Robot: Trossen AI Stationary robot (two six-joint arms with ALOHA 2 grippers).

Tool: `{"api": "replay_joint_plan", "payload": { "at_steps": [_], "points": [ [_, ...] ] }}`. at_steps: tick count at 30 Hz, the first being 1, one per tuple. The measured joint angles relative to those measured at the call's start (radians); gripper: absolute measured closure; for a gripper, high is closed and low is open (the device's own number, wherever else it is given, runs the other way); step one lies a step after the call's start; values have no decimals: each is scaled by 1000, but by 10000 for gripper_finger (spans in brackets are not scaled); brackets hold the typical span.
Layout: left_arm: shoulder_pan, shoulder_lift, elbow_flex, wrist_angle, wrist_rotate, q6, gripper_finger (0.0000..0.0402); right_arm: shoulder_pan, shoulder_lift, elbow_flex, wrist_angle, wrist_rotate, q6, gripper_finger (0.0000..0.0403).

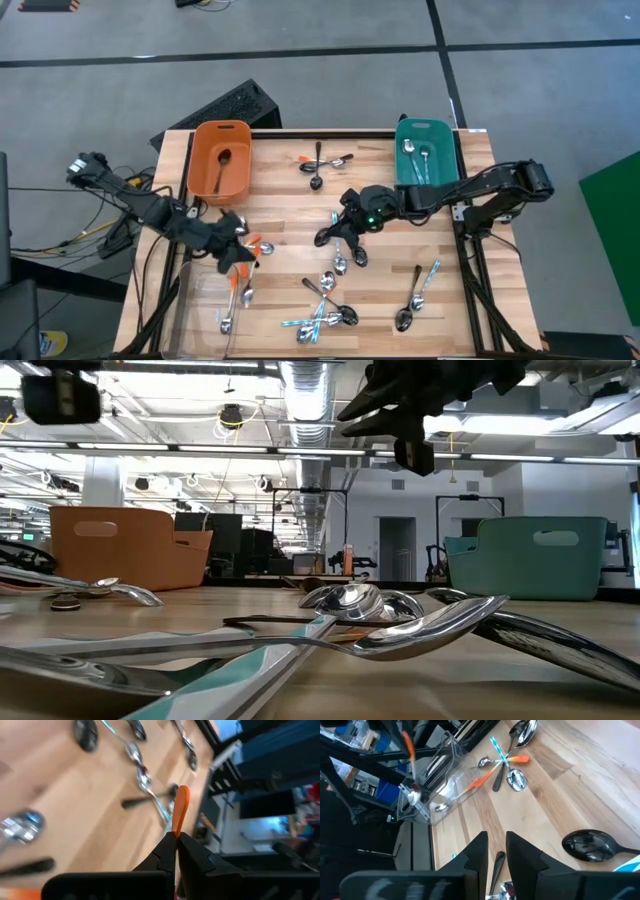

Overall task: Sort silverware by color (type)
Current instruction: Put the orange spoon into the transparent bin

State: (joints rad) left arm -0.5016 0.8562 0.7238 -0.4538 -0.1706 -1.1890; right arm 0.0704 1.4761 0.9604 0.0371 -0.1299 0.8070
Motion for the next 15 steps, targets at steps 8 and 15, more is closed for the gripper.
{"api": "replay_joint_plan", "payload": {
  "at_steps": [8,15],
  "points": [
    [-132,0,0,-115,-12,-228,401,1,0,0,-4,-1,-2,310],
    [-228,0,0,-222,-30,-407,401,1,0,0,-8,-4,-2,310]
  ]
}}
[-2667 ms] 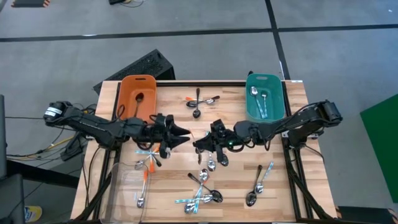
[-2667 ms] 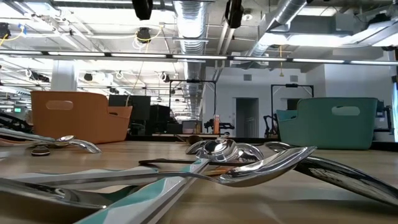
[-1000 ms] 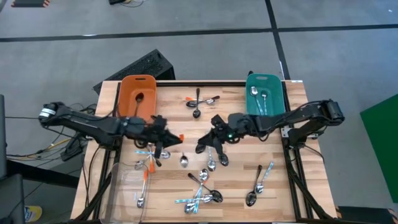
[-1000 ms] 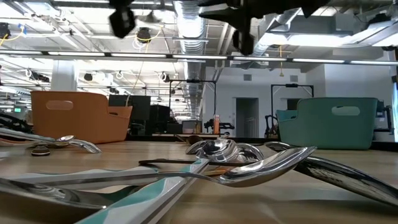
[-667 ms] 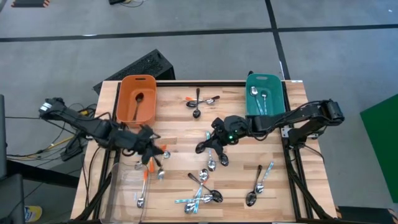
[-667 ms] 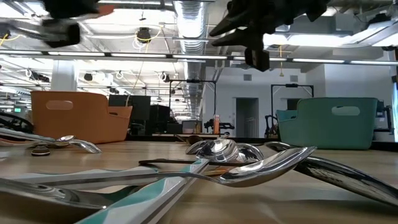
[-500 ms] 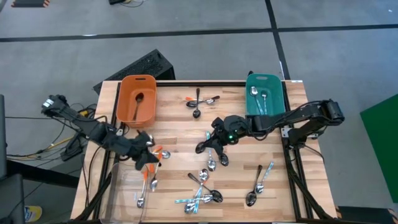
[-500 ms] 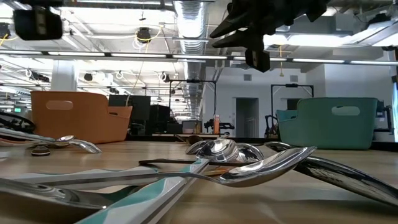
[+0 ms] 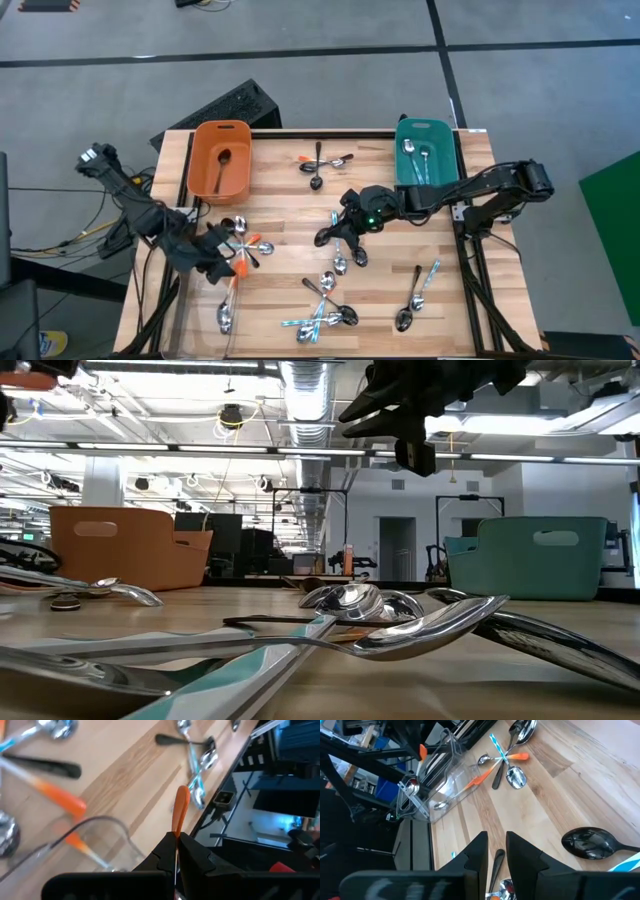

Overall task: Sort silverware by color (type)
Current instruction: Put the orange spoon into the transparent bin, then put the black spoon into the orange bin

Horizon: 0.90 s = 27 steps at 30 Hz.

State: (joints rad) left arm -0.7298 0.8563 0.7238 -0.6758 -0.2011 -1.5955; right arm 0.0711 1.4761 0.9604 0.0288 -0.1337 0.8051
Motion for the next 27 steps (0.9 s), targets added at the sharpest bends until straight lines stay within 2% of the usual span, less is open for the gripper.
{"api": "replay_joint_plan", "payload": {
  "at_steps": [6,12,18,21,27],
  "points": [
    [-69,35,0,-104,-9,-147,401,10,0,0,0,0,2,310],
    [-131,134,0,-87,75,-241,401,36,0,2,-42,5,34,310],
    [-169,225,0,-64,145,-322,396,69,1,2,-109,71,69,310],
    [-171,246,0,-48,152,-337,378,82,1,2,-123,109,96,310],
    [-171,248,0,-7,136,-357,318,77,1,2,-129,110,119,310]
  ]
}}
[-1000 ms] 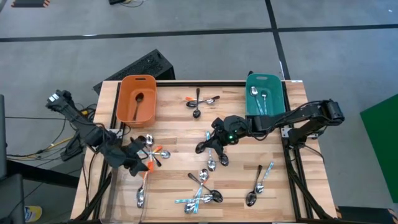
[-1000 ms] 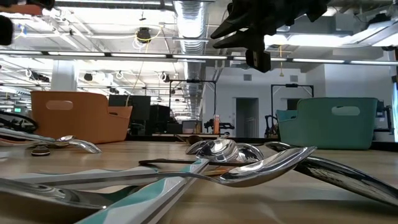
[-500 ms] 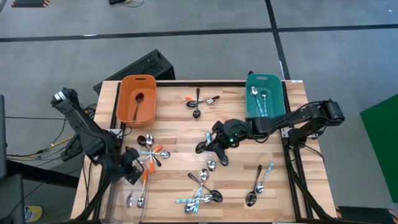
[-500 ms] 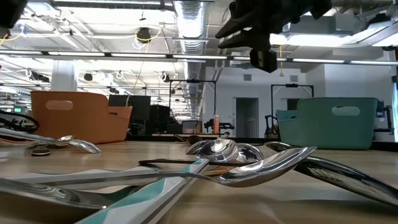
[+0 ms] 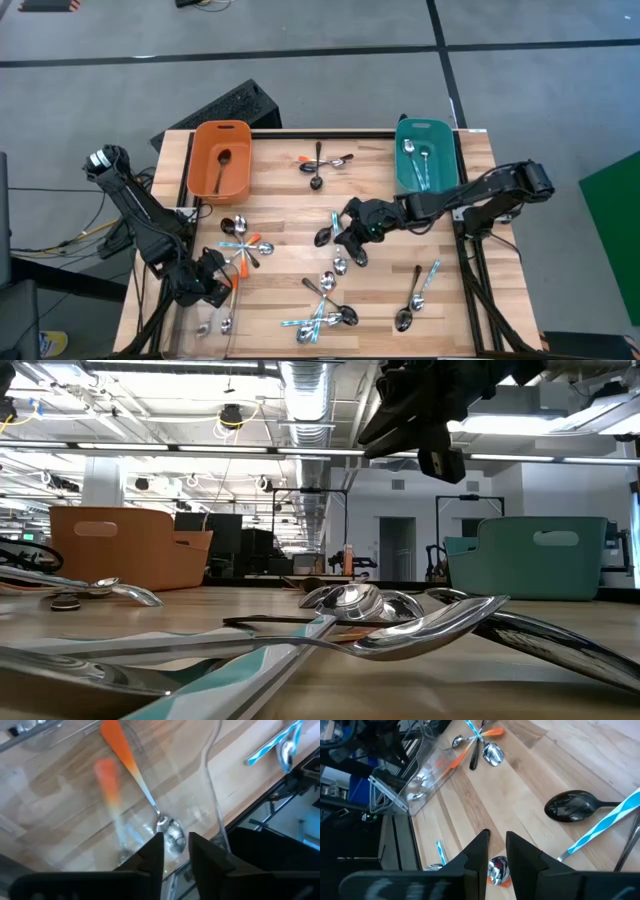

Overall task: Sort silverware by color (type)
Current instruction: Put the black spoon into the orange bin

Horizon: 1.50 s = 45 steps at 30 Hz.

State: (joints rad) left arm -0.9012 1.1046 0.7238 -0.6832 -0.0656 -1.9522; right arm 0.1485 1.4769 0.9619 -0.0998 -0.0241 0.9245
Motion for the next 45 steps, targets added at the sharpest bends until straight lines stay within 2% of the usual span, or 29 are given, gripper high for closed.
{"api": "replay_joint_plan", "payload": {
  "at_steps": [4,6,12,17,21,24,27,33,40,45],
  "points": [
    [1,-14,0,32,-10,-25,286,0,0,0,-6,-41,21,310],
    [2,-25,0,73,-46,-25,279,0,0,0,-35,-58,65,310],
    [15,-64,0,244,-300,59,279,8,0,0,-244,-14,121,310],
    [83,-107,0,439,-500,329,283,10,0,-1,-428,-2,63,310],
    [186,-129,0,653,-549,631,283,-4,0,-1,-454,0,-87,310],
    [269,-130,1,798,-515,802,283,-35,0,-1,-455,0,-110,310],
    [355,-129,1,853,-423,898,283,-67,0,-1,-455,1,-96,310],
    [542,-151,1,851,-277,1030,284,-111,0,-1,-428,53,-90,310],
    [820,-230,1,787,-23,1132,284,-142,8,-1,-427,48,-81,306],
    [959,-210,1,674,63,1252,284,-135,84,-2,-402,33,-100,270]
  ]
}}
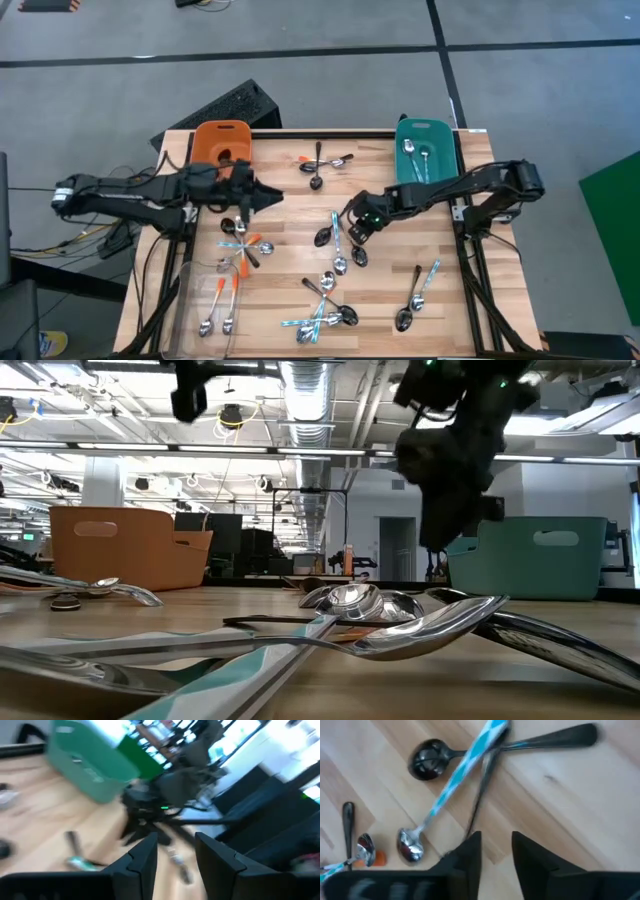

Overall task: Sort silverware by color (type)
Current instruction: Put the black spoon into the orange bin

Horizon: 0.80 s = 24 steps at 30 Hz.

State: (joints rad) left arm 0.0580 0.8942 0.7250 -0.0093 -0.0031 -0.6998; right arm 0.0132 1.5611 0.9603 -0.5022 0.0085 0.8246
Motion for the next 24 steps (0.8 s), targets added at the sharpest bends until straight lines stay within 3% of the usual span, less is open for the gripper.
{"api": "replay_joint_plan", "payload": {
  "at_steps": [7,11,19,24],
  "points": [
    [146,74,0,-117,128,101,284,17,109,2,106,-39,42,188],
    [215,74,-1,-159,155,163,283,20,151,5,120,-76,66,178],
    [349,73,0,-219,212,245,283,11,213,11,111,-128,87,232],
    [409,73,0,-290,204,288,283,-5,228,32,69,-146,95,327]
  ]
}}
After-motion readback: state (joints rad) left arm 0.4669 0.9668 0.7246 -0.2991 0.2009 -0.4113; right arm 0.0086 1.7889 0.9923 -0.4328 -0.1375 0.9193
